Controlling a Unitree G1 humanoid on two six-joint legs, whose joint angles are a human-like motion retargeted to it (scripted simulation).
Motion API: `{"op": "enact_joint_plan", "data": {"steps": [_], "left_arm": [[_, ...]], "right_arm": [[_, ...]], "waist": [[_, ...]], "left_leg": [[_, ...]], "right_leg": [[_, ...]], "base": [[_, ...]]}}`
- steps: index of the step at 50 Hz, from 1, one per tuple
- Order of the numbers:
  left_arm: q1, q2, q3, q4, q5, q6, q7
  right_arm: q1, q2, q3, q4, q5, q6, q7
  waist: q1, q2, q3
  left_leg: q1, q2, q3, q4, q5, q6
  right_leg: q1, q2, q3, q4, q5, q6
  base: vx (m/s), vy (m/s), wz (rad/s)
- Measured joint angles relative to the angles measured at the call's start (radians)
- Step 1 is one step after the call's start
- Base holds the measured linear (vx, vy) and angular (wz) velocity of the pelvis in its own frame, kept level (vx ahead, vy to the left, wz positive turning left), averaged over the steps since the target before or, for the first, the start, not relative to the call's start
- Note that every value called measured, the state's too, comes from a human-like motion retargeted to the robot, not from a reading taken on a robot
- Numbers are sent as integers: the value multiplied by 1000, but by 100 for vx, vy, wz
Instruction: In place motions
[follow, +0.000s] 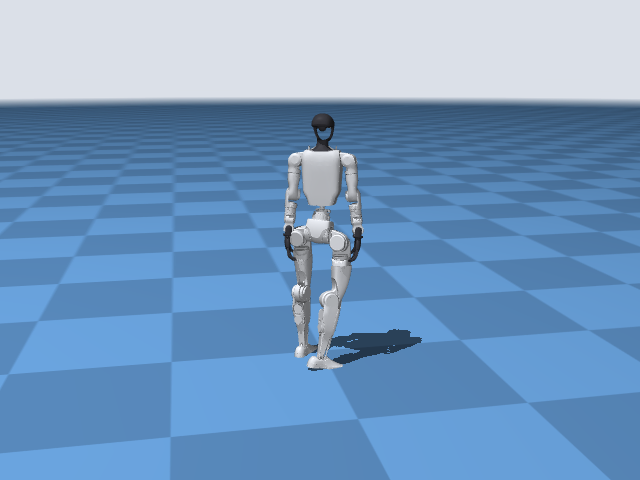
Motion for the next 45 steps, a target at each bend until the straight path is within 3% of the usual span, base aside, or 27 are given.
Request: {"op": "enact_joint_plan", "data": {"steps": [45], "left_arm": [[-17,17,-43,2,11,-2,-16]], "right_arm": [[-17,9,25,13,-1,10,12]], "waist": [[-125,51,-14]], "left_leg": [[55,62,155,-13,-71,24]], "right_leg": [[-76,19,185,2,43,-39]], "base": [[-6,0,-21]]}}
